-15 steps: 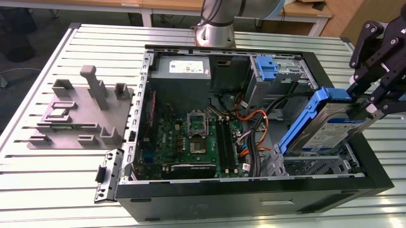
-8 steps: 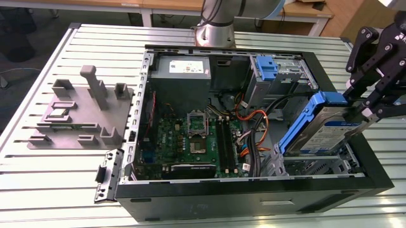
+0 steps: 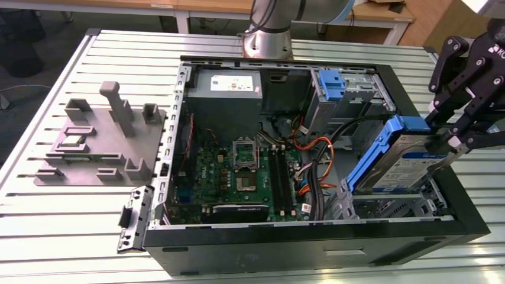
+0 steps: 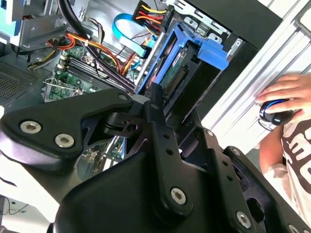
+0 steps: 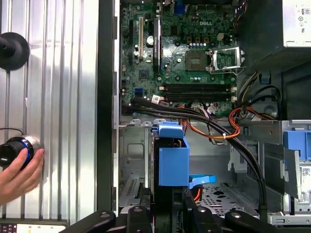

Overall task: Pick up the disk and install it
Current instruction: 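Insert the disk into the insertion slot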

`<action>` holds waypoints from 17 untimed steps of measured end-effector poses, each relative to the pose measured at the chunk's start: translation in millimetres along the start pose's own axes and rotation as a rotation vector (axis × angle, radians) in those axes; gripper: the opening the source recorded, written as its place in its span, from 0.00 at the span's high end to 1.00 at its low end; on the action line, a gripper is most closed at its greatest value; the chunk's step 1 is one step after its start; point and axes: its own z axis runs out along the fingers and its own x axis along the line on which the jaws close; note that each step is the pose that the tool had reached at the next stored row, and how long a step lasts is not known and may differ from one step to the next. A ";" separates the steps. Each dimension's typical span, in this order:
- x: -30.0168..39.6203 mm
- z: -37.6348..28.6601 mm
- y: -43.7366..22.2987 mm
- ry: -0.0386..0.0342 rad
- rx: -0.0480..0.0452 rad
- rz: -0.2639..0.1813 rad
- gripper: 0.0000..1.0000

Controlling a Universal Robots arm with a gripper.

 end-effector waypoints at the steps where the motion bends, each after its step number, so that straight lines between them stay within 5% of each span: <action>1: 0.0 1.8 -0.1 0.0000 0.0002 0.000 0.65; 17: 0.6 30.8 -1.2 0.0000 0.0013 0.000 0.65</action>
